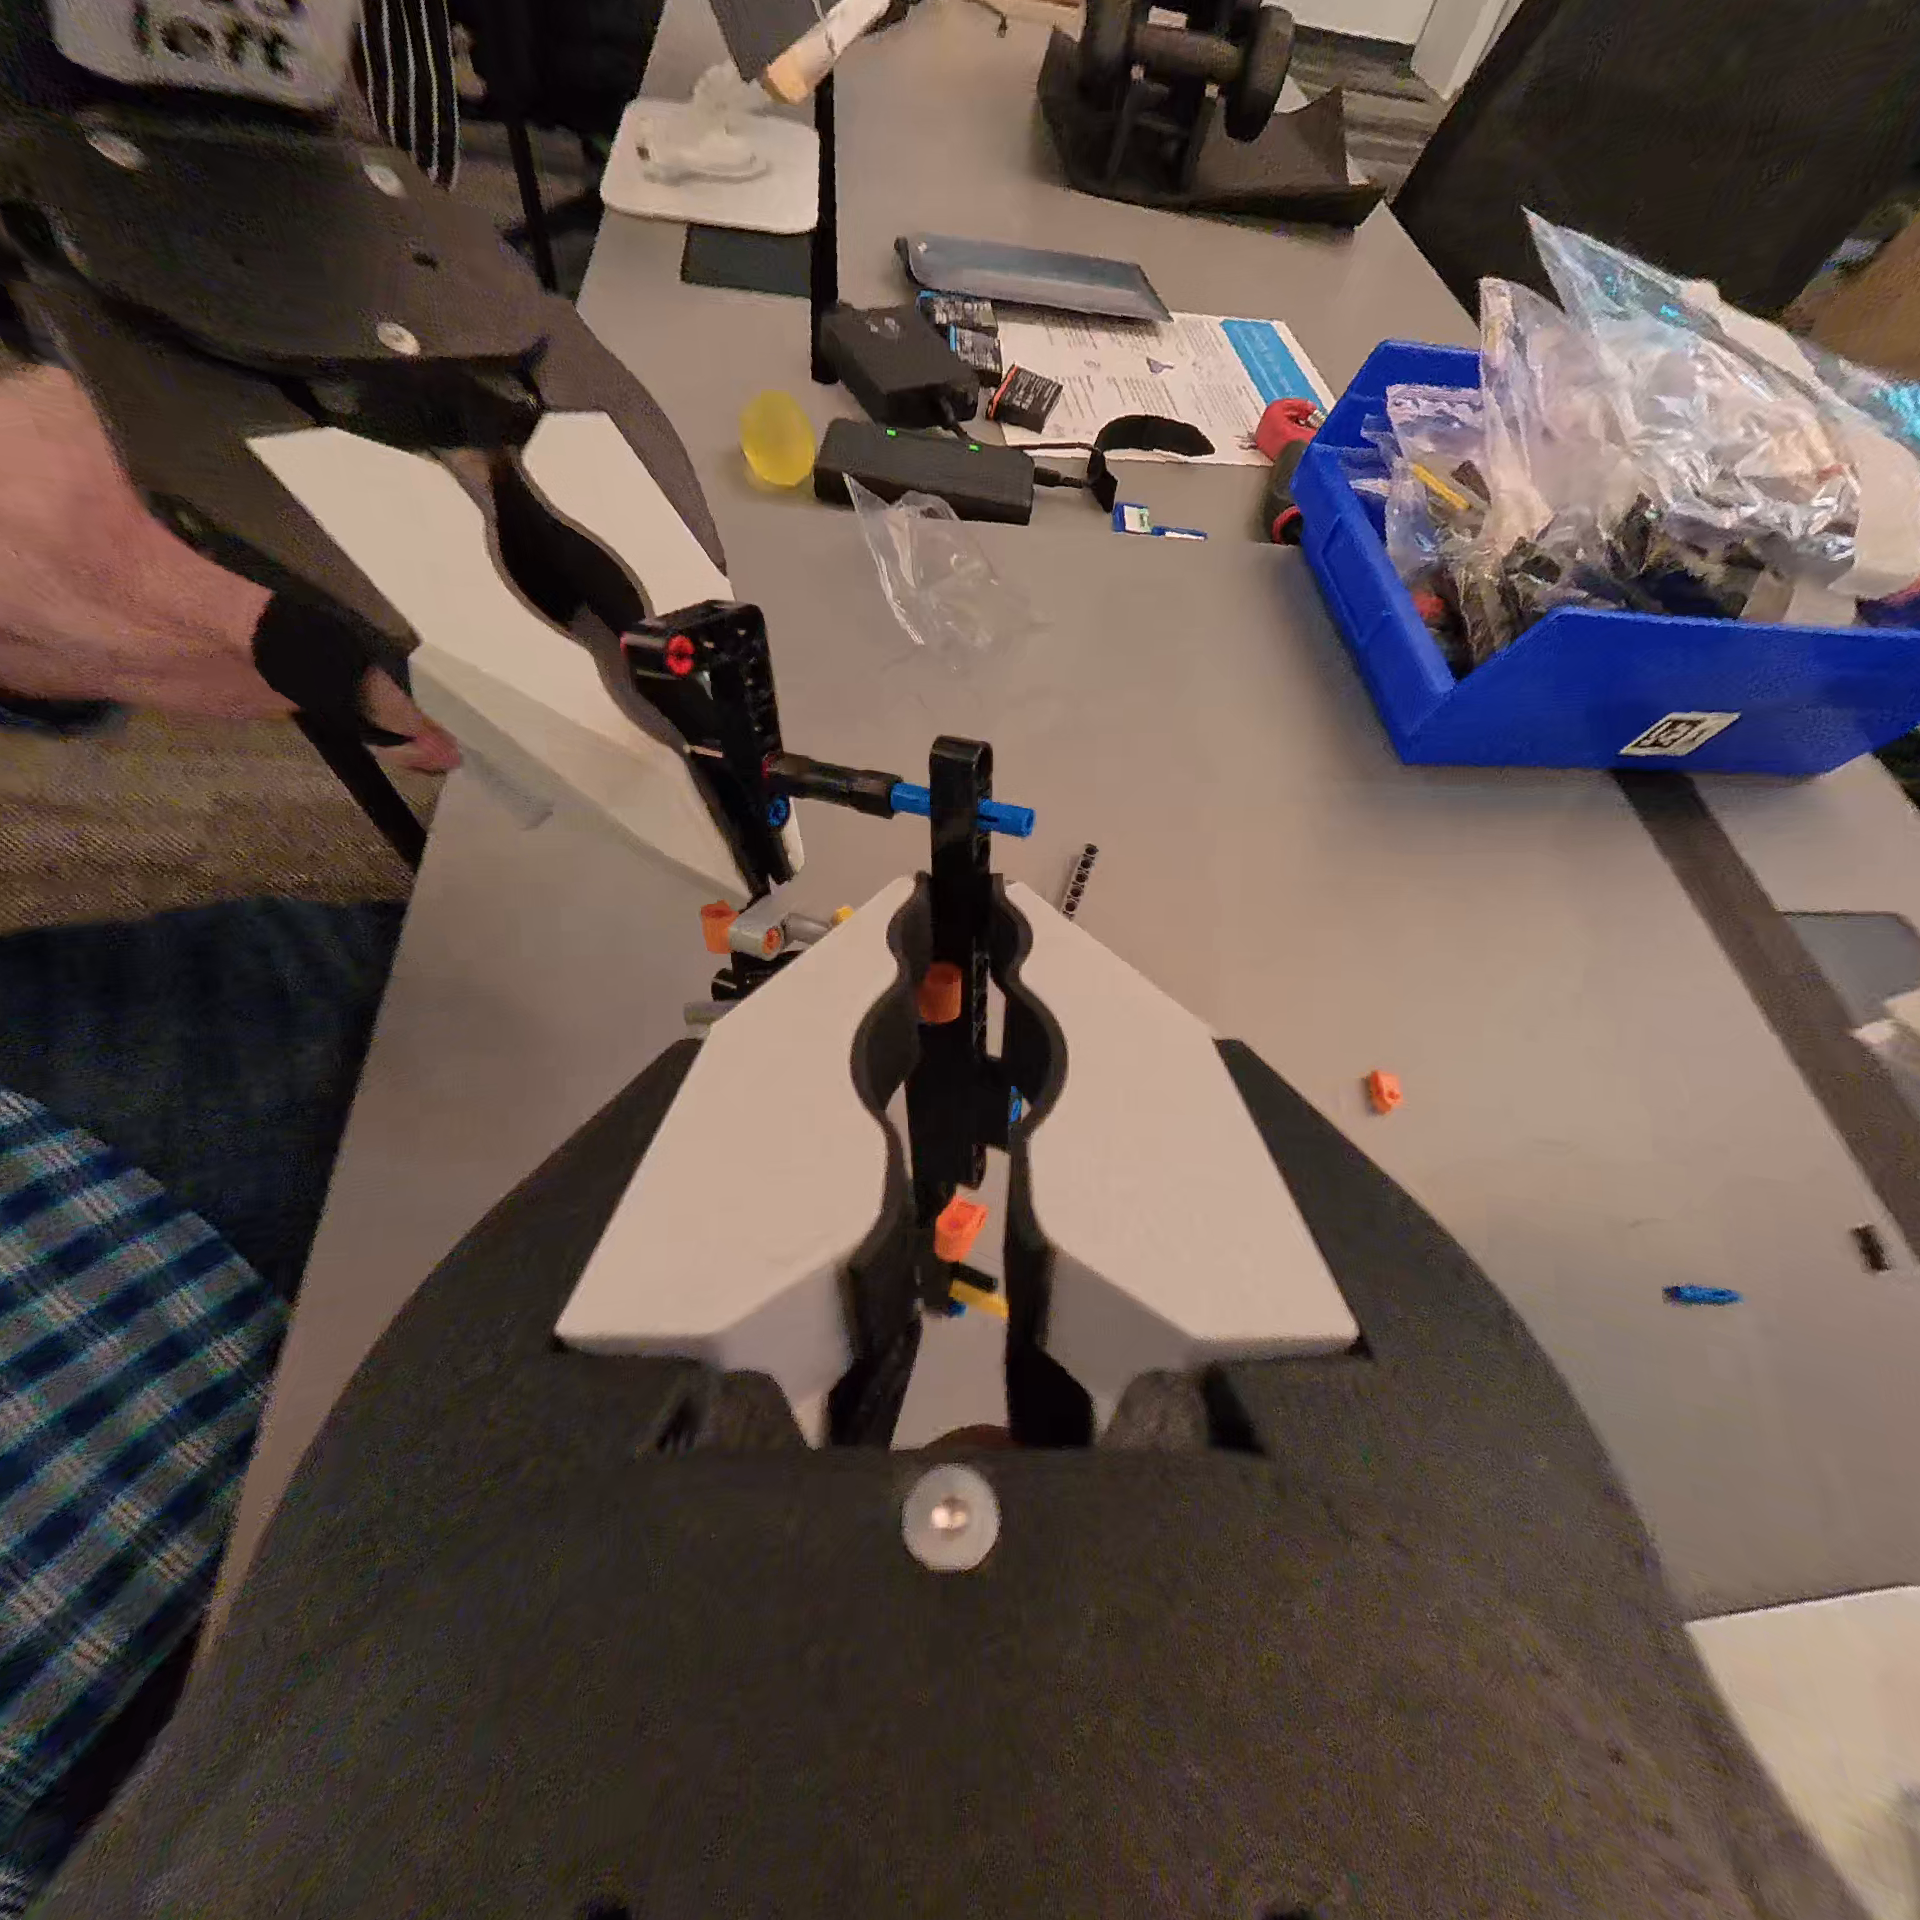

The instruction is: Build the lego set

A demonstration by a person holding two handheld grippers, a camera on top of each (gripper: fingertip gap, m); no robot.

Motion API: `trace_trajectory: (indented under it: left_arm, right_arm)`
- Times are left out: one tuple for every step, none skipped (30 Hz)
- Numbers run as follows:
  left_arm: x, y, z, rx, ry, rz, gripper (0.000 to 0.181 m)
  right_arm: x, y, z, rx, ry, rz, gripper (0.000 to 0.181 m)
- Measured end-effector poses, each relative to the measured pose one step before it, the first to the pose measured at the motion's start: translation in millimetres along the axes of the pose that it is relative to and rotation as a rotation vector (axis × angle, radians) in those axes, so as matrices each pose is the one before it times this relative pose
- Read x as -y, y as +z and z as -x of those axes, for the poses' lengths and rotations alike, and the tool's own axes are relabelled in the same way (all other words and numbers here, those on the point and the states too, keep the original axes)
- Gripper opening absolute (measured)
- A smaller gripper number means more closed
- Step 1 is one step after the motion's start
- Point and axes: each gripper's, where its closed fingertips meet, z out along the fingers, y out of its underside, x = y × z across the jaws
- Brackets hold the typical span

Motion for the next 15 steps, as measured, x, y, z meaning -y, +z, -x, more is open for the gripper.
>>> trace_trajectory:
  left_arm:
    - [2.63,0.22,-0.61,-0.0191,-0.0136,-0.0094,0.006]
    - [1.19,0.86,-1.10,-0.0211,-0.0110,0.0001,0.006]
    - [0.61,0.96,-1.40,-0.0239,-0.0116,0.0061,0.006]
    - [1.17,0.52,-0.94,-0.0214,-0.0115,0.0018,0.006]
    - [1.35,0.38,-0.29,-0.0193,-0.0117,-0.0003,0.006]
    - [0.56,0.12,0.14,-0.0188,-0.0081,0.0056,0.005]
    - [0.91,-0.13,0.46,-0.0163,-0.0041,0.0023,0.005]
    - [0.91,0.07,-0.18,-0.0196,-0.0056,0.0028,0.005]
    - [-0.07,0.38,-1.17,-0.0252,-0.0046,0.0082,0.005]
    - [-1.75,0.93,-2.55,-0.0346,-0.0053,0.0162,0.005]
    - [-0.60,0.78,-1.59,-0.0278,-0.0080,0.0075,0.005]
    - [-0.36,1.05,-0.78,-0.0201,-0.0080,0.0044,0.005]
    - [0.02,1.20,0.04,-0.0154,-0.0114,-0.0004,0.005]
    - [-0.78,1.30,0.57,-0.0108,-0.0060,0.0027,0.005]
    - [-0.97,1.54,0.04,-0.0110,-0.0008,0.0031,0.005]
  right_arm:
    - [0.55,-2.12,-0.57,0.0033,0.0312,-0.0083,0.007]
    - [0.39,-1.83,-0.50,0.0031,0.0288,-0.0082,0.007]
    - [0.14,-1.73,-0.29,0.0050,0.0282,-0.0085,0.007]
    - [0.16,-1.79,-0.12,0.0056,0.0272,-0.0099,0.007]
    - [0.40,-1.97,-0.06,0.0054,0.0245,-0.0139,0.007]
    - [0.76,-2.37,0.33,0.0075,0.0179,-0.0180,0.007]
    - [0.93,-2.46,0.89,0.0105,0.0096,-0.0182,0.008]
    - [0.33,-2.37,0.92,0.0115,0.0044,-0.0148,0.008]
    - [0.19,-2.13,1.03,0.0118,0.0037,-0.0121,0.008]
    - [0.90,-2.17,1.51,0.0147,0.0003,-0.0163,0.011]
    - [-0.03,-1.80,1.15,0.0133,-0.0024,-0.0103,0.013]
    - [-1.60,-1.09,0.54,0.0112,-0.0006,0.0004,0.016]
    - [-1.60,-0.95,1.34,0.0157,-0.0004,0.0016,0.016]
    - [-1.43,-0.96,1.10,0.0150,0.0016,0.0014,0.015]
    - [-1.22,-1.19,0.73,0.0151,0.0095,-0.0011,0.013]
